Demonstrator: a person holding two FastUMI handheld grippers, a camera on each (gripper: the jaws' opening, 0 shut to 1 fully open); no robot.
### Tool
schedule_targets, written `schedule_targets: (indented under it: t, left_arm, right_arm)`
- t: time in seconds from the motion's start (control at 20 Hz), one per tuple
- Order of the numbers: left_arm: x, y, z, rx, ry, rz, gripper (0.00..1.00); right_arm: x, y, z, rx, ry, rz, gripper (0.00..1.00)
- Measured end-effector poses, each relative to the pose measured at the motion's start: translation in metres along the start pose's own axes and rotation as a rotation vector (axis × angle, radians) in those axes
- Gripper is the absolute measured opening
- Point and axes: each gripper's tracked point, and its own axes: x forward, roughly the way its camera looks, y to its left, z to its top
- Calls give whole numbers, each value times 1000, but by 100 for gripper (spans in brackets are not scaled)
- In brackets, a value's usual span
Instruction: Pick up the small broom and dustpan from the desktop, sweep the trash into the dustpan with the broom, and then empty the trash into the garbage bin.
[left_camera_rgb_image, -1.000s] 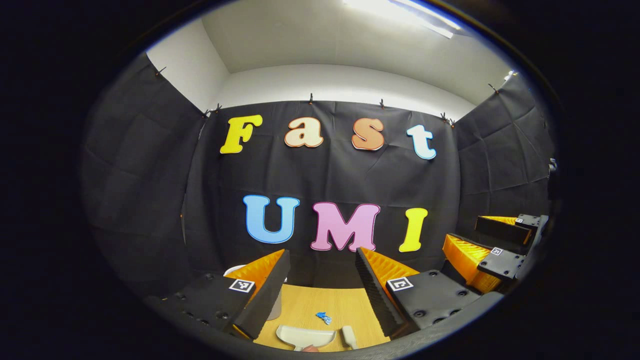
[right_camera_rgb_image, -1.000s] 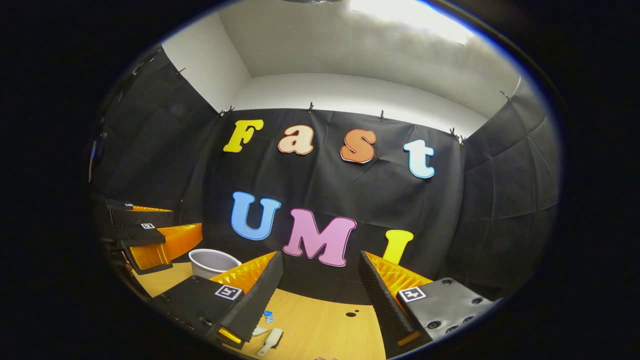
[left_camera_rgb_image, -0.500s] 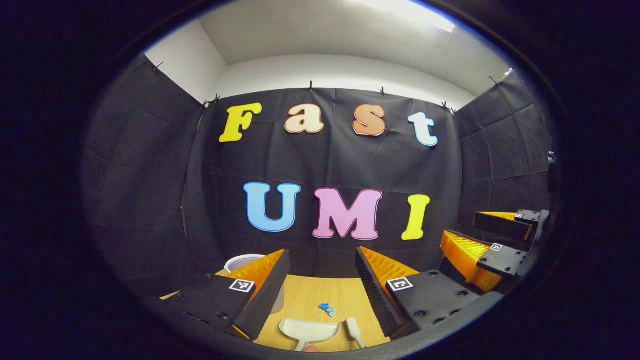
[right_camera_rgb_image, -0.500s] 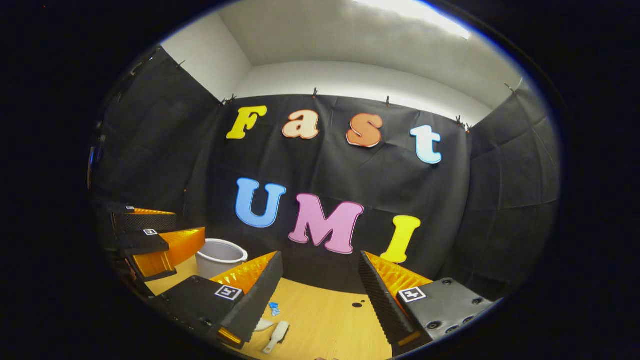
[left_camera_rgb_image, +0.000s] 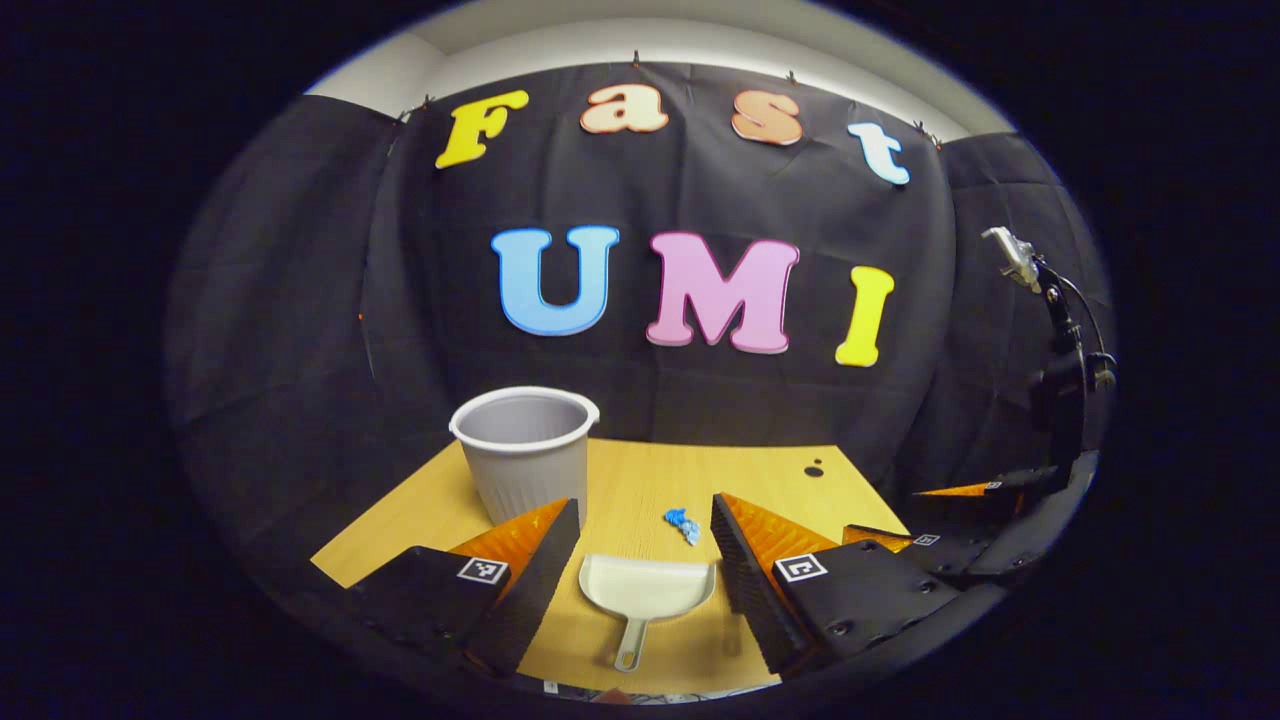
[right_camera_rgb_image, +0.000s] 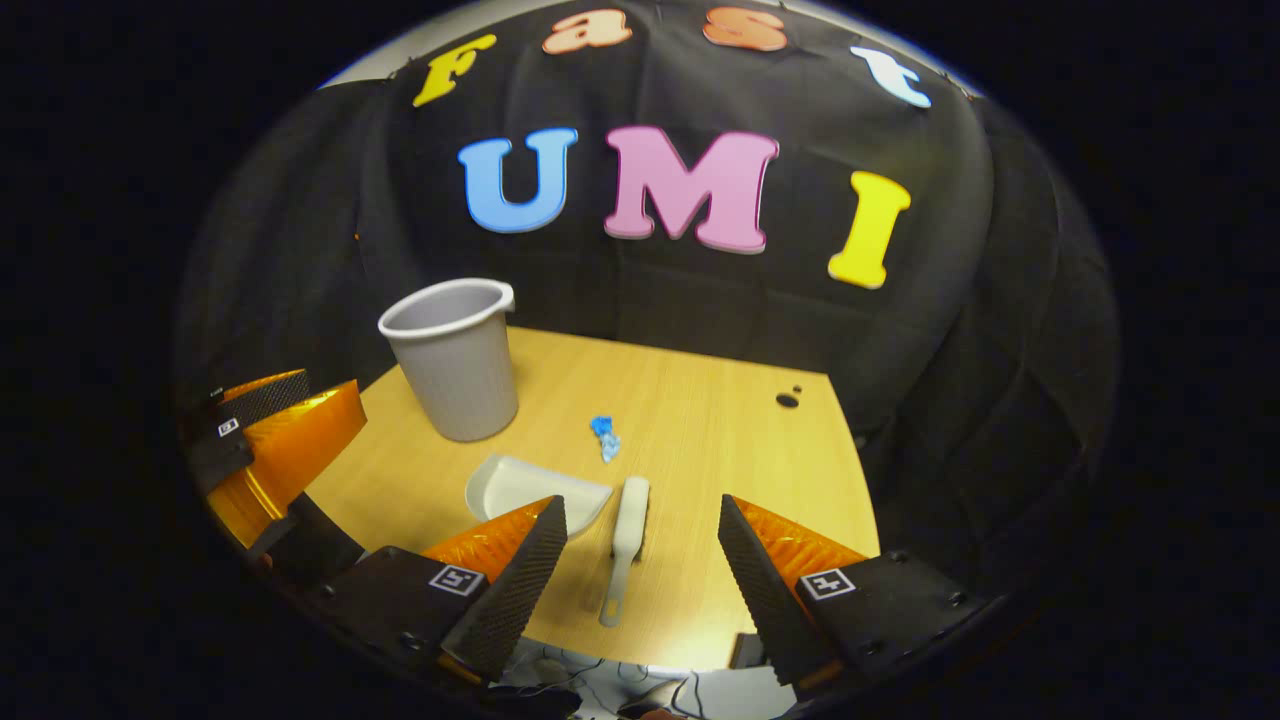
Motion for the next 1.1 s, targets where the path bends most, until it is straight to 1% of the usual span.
schedule_targets:
  t: [0.1,0.15,0.2,0.25,0.35,0.5,0.65,0.75,0.9,0.95,1.05,1.1]
  left_arm:
    - [20,7,-38,-12,142,-23,79]
    - [28,9,-58,-3,232,-35,80]
    - [34,11,-79,16,340,-36,79]
    - [42,12,-98,47,419,-54,82]
    - [57,17,-128,75,547,-95,82]
    - [72,18,-155,76,676,-101,82]
    - [86,16,-157,41,789,-88,82]
    - [97,16,-161,29,845,-64,82]
    - [110,20,-171,4,959,-23,82]
    - [113,22,-181,3,1008,-6,82]
    - [120,22,-194,-6,1071,28,82]
    - [122,23,-199,-8,1096,41,82]
  right_arm:
    - [22,6,-19,2,94,-6,98]
    - [28,7,-27,0,130,-10,98]
    - [39,12,-33,2,165,-11,99]
    - [50,16,-40,0,200,-17,98]
    - [67,22,-53,1,247,-25,98]
    - [86,25,-74,-15,324,-28,99]
    - [118,14,-99,-12,412,-38,99]
    - [139,8,-115,-15,487,-38,99]
    - [163,7,-140,-3,604,-3,99]
    - [167,2,-148,6,647,-13,99]
    - [176,4,-162,43,724,9,99]
    - [180,2,-166,44,746,6,99]
